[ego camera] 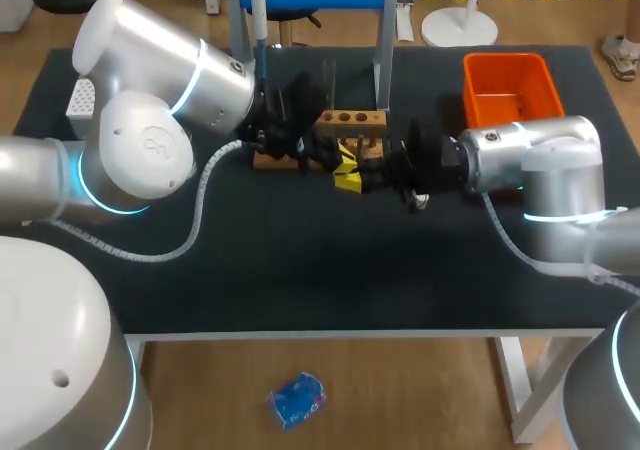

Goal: Invert the test tube, pick up the pipette, mount the tip to pipette, aspirate from beaker and dispense into the tube, eject the tip, return the pipette, and cap with the stopper.

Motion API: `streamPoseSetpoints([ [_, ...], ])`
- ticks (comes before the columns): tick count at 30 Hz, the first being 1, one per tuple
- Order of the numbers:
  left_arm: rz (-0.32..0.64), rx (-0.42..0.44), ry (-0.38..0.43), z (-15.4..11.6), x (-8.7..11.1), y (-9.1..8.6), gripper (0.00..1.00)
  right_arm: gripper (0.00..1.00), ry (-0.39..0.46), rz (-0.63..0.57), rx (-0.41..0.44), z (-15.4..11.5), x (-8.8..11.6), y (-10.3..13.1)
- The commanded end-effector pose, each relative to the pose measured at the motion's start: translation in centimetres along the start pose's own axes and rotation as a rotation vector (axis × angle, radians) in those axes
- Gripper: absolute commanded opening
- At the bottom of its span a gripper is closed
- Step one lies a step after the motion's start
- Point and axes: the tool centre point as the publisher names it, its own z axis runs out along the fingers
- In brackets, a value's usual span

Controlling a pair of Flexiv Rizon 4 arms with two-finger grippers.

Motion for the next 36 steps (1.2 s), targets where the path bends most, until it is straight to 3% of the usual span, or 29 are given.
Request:
streamPoseSetpoints([
  [1,0.005,0.037,-0.045,-0.3,0.1,0.1,1.0,0.0,0.005,-0.002,0.001,-0.1,0.2,0.0],
  [5,0.011,0.071,-0.082,-1.4,-0.2,-0.3,1.0,0.0,0.004,0.0,0.003,-0.3,0.3,-0.2],
  [11,0.015,0.047,-0.17,-3.5,-1.2,-0.7,1.0,0.0,-0.003,0.006,0.0,-1.3,1.3,-0.4],
  [26,0.015,0.047,-0.17,-3.5,-1.2,-0.7,1.0,0.0,-0.033,-0.01,-0.004,-6.1,5.9,0.2],
  [36,0.015,0.047,-0.17,-3.5,-1.2,-0.7,1.0,0.0,-0.04,-0.003,-0.018,-9.3,7.0,0.2],
])
